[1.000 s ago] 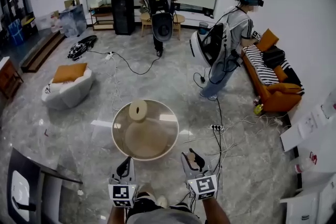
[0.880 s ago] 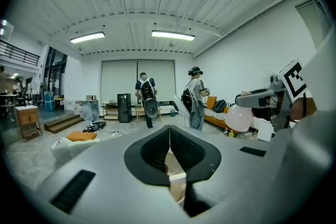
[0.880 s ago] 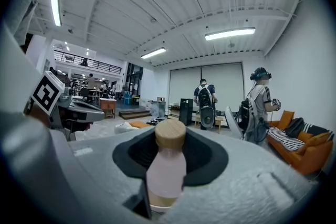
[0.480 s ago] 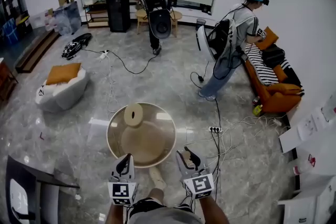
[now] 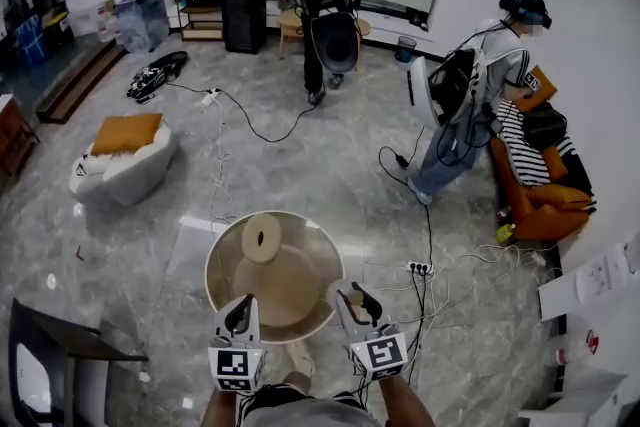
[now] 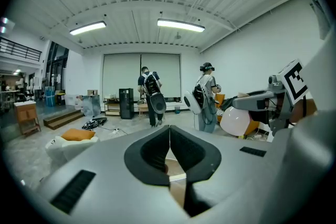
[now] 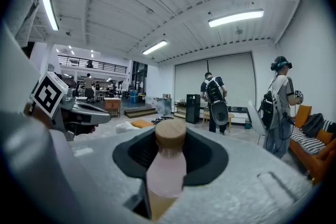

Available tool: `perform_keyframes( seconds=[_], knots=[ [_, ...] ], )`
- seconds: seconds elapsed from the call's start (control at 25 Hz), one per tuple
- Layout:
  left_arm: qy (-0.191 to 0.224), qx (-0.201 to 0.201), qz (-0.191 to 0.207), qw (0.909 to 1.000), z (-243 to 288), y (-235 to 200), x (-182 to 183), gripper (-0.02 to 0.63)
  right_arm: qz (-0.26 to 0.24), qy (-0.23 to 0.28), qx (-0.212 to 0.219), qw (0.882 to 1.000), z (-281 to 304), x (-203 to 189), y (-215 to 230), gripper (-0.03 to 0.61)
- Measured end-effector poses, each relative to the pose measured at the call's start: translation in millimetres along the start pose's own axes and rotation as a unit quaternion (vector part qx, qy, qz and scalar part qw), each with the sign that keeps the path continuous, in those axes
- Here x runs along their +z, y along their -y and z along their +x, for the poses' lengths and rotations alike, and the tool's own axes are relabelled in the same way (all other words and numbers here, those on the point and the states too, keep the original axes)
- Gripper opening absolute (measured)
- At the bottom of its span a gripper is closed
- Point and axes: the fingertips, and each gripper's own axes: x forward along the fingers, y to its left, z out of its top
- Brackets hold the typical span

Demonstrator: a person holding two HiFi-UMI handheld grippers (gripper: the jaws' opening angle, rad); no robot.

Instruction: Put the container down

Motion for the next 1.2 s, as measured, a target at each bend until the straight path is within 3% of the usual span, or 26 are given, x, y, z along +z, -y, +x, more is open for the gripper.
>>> perform_keyframes(
  seconds=[0.8, 1.0, 1.2],
  knots=[
    [-0.036, 0.049, -0.029, 0.9977, 130.7, -74.9, -11.8, 0.02, 0.002, -0.017, 0.062, 0.998, 175.6, -6.5, 48.9, 0.127],
    [-0.049, 0.055, -0.033, 0.9967, 170.0, -88.1, -46.7, 0.02, -0.014, -0.025, 0.085, 0.996, 225.3, -34.6, 52.6, 0.127],
    [-0.068, 0.072, -0.037, 0.9944, 210.7, -102.0, -96.4, 0.02, -0.019, -0.044, 0.119, 0.992, 278.3, -86.7, 52.0, 0.127]
  ],
)
